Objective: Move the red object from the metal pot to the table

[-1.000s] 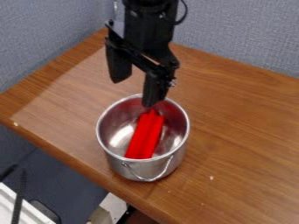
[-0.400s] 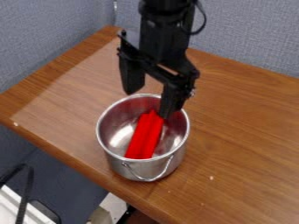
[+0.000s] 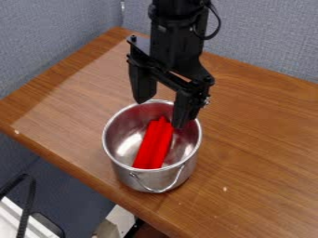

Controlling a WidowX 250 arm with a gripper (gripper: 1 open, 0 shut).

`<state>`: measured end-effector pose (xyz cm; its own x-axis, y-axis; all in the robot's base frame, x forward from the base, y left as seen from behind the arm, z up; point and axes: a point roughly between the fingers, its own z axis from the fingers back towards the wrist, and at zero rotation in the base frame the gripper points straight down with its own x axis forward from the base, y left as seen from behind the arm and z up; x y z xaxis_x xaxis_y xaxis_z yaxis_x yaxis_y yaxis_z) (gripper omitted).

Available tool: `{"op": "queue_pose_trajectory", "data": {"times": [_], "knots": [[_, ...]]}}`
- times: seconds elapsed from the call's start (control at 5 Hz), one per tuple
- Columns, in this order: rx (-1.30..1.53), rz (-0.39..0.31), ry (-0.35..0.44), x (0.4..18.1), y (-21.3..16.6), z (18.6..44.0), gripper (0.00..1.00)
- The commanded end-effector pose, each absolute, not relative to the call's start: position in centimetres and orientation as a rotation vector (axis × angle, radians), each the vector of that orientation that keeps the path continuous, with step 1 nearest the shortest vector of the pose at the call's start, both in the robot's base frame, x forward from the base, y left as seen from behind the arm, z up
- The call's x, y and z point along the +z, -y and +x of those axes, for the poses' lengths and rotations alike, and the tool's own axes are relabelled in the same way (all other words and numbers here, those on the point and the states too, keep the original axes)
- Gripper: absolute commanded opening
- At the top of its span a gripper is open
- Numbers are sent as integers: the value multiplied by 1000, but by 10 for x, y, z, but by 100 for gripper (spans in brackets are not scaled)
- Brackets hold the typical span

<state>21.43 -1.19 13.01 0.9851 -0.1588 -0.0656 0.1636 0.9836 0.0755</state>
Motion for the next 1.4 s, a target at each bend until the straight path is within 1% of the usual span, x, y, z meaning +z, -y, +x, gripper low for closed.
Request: {"op": "queue_pose_trajectory", "data": {"times": [0.0, 0.2, 0.4, 0.6, 0.8, 1.0, 1.2], "knots": [[-100, 74, -14, 145, 11, 219, 100], [-127, 68, -12, 150, 8, 223, 100], [-138, 59, 4, 162, 3, 237, 100], [-136, 66, 45, 174, -1, 260, 100], [-187, 92, 26, 159, -15, 248, 100], [-231, 102, 10, 143, -32, 235, 100], [-120, 131, 36, 141, -29, 237, 100]]}}
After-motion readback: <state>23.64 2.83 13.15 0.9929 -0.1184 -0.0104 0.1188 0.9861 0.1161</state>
